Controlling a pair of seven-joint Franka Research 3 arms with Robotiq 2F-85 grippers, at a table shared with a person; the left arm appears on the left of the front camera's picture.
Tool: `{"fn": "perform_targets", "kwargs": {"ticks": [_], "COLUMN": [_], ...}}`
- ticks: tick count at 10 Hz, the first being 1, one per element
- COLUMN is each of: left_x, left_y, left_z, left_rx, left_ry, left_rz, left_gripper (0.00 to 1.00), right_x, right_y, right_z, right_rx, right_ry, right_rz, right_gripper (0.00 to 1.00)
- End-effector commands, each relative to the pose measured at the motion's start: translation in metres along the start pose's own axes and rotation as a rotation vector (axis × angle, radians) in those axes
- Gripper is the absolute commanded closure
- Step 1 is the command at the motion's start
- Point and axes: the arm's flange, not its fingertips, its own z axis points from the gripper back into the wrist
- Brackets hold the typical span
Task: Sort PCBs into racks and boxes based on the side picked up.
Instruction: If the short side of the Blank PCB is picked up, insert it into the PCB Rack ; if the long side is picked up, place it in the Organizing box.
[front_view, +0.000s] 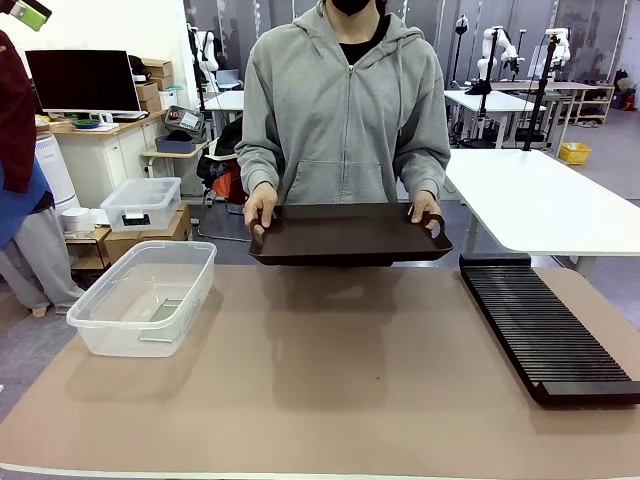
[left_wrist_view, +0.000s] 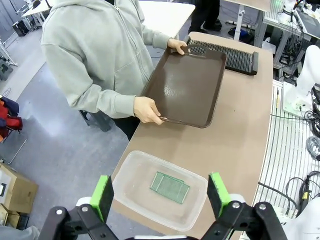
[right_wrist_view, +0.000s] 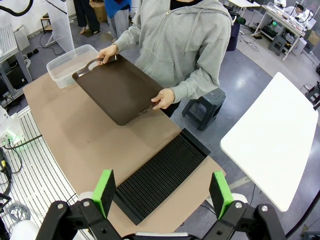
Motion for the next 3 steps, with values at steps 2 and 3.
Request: {"fn": "perform_targets", "kwargs": {"ticks": [2, 3], "left_x": [-0.0005, -0.0005], "left_y": [-0.0014, -0.0014], "left_z": [-0.0006, -0.0006], "left_rx": [0.009, 0.009], "left_ry": [-0.008, -0.008], "left_rz": [0.000, 0.000], "left_gripper": [0.00, 0.00], "right_x": [-0.0004, -0.0004], "right_y": [0.0026, 0.0026], "right_z": [-0.0015, -0.0015], "right_rx": [0.005, 0.005], "right_ry": [0.000, 0.000], "right_rz": [0.002, 0.002], "right_gripper": [0.00, 0.00]}}
